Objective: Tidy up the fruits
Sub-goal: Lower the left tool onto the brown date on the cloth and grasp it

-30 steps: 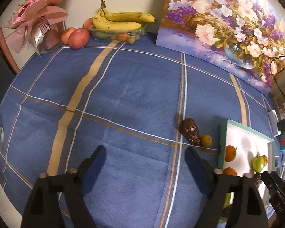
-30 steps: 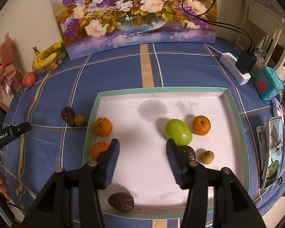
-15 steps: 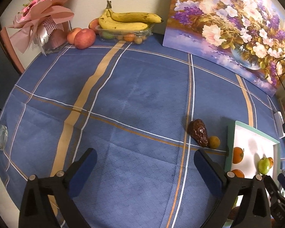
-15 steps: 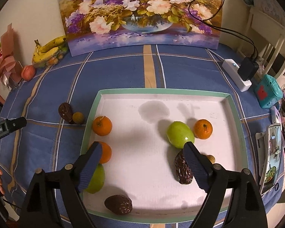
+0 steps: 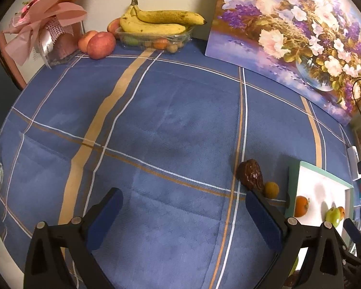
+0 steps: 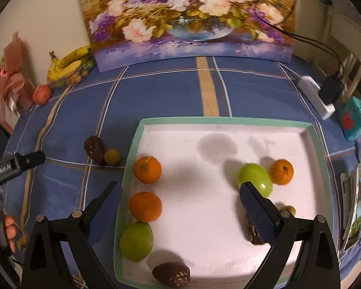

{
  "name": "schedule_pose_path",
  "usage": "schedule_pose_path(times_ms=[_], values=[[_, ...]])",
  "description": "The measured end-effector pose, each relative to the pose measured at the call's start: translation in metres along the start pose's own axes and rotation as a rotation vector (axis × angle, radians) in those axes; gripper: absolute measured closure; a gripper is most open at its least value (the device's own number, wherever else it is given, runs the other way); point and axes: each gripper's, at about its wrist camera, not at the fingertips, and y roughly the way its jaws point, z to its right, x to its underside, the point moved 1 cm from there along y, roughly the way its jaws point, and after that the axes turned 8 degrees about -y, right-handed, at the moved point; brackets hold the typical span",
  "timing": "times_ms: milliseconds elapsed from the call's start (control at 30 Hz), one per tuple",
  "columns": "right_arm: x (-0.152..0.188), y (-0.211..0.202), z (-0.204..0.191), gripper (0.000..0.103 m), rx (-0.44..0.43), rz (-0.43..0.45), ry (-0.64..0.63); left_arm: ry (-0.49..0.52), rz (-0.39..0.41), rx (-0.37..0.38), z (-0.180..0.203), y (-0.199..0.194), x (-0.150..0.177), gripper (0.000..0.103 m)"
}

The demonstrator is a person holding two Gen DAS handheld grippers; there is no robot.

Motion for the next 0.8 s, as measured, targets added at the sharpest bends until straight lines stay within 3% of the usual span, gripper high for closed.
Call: schedule_pose_path(times_ms=[367, 800], values=[[-0.029, 0.022, -0.015, 0.005, -0.025, -0.006, -0.039, 0.009, -0.024, 0.046, 0.010, 0.015, -0.026, 0.000], [-0.048, 0.050, -0.009, 0.005, -0.021, -0.056, 0.023, -0.018, -0.064, 0.090, 0.020, 0.043, -0.039, 0.000]])
